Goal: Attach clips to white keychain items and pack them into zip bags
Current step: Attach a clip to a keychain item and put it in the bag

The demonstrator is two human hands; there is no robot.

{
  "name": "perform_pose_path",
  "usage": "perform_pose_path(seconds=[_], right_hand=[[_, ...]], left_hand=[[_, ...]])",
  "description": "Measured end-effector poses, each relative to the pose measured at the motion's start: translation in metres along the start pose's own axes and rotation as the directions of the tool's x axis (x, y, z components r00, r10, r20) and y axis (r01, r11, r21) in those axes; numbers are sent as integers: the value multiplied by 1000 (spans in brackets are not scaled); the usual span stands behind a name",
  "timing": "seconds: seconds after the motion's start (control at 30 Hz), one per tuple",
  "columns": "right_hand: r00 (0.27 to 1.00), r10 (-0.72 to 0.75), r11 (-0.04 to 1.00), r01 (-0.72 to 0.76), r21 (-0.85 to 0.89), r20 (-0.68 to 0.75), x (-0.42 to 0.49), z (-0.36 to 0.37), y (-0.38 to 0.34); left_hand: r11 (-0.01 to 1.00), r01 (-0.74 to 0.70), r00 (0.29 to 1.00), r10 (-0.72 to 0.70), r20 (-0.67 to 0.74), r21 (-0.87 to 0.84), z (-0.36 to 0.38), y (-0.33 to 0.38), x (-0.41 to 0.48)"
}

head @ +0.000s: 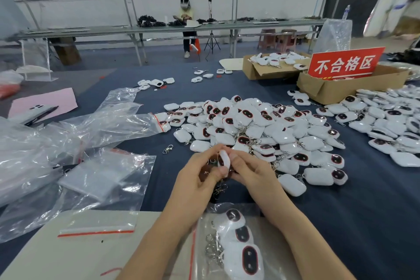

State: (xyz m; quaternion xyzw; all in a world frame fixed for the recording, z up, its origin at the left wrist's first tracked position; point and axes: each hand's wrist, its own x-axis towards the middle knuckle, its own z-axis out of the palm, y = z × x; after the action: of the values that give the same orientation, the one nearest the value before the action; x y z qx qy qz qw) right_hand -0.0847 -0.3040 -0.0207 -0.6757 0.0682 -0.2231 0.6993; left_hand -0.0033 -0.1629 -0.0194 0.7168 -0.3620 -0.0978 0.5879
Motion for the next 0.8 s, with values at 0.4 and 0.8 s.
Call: perform_pose_path(seconds=[0.4,0.8], right_hand=[[990,142,969,-137,204,-13,0,4,-1],[980,193,969,-182,168,-52,3,2,2]], left_hand=[[994,43,998,-48,-45,-101,-4,4,2],[988,90,995,-96,-39,-128,-5,3,6]])
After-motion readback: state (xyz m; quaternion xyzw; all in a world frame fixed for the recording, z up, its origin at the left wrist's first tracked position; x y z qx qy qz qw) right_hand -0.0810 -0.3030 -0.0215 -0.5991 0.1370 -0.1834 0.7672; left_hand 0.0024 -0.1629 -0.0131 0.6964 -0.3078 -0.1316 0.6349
